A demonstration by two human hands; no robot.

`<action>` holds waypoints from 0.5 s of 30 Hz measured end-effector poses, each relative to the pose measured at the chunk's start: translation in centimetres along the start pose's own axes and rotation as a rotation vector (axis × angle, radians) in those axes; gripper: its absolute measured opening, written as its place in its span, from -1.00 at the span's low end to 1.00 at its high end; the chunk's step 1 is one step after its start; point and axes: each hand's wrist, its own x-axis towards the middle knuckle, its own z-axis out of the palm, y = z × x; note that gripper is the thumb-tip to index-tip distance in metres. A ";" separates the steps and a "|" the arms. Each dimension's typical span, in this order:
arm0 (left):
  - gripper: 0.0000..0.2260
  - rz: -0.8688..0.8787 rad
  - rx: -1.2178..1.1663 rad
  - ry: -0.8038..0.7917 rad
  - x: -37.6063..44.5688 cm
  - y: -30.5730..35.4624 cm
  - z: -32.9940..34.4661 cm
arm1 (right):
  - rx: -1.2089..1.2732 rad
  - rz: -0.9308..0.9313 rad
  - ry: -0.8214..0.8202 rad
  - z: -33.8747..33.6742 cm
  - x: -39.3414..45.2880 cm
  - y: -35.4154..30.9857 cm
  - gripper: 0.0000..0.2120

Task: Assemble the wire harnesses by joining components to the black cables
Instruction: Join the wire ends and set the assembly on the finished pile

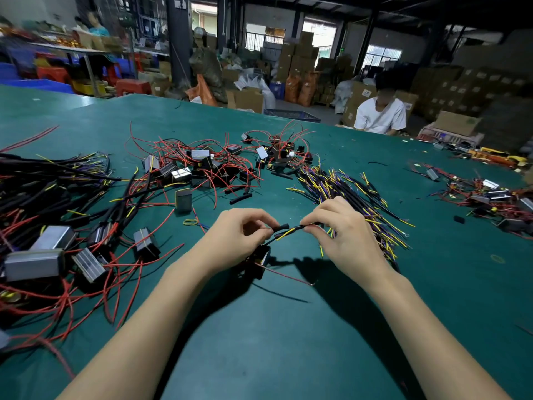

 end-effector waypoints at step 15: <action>-0.86 0.097 0.067 0.003 -0.1 -0.1 -0.3 | 0.003 0.010 -0.017 0.1 -0.7 0.2 -0.96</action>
